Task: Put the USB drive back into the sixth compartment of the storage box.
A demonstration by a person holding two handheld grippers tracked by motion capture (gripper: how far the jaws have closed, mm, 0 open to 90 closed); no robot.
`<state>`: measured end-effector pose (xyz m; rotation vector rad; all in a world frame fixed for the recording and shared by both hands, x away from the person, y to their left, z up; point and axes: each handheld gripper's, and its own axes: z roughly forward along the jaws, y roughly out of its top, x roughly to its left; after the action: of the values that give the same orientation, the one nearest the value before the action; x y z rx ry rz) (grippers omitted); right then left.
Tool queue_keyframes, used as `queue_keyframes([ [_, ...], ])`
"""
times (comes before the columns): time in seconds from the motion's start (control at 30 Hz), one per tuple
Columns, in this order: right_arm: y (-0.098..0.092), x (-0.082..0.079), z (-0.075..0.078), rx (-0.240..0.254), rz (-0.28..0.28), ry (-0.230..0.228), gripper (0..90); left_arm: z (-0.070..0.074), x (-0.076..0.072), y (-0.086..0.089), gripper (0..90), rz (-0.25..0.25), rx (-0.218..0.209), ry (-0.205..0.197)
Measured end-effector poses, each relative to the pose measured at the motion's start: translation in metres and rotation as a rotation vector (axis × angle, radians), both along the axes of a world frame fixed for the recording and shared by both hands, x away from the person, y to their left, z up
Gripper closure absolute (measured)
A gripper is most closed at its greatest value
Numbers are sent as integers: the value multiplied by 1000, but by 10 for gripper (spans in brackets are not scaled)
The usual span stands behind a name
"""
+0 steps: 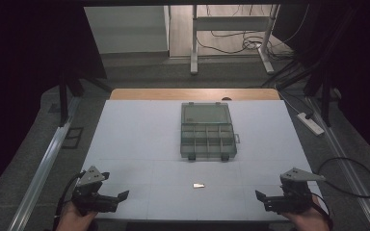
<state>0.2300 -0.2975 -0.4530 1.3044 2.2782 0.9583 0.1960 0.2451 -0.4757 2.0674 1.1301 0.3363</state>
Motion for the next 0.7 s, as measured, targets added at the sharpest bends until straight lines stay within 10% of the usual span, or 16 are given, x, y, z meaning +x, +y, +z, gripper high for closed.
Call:
queue_keyframes([
  [0.7,4,0,-1,-40,35,13,0,0,1,1,33,5,-13,-3],
])
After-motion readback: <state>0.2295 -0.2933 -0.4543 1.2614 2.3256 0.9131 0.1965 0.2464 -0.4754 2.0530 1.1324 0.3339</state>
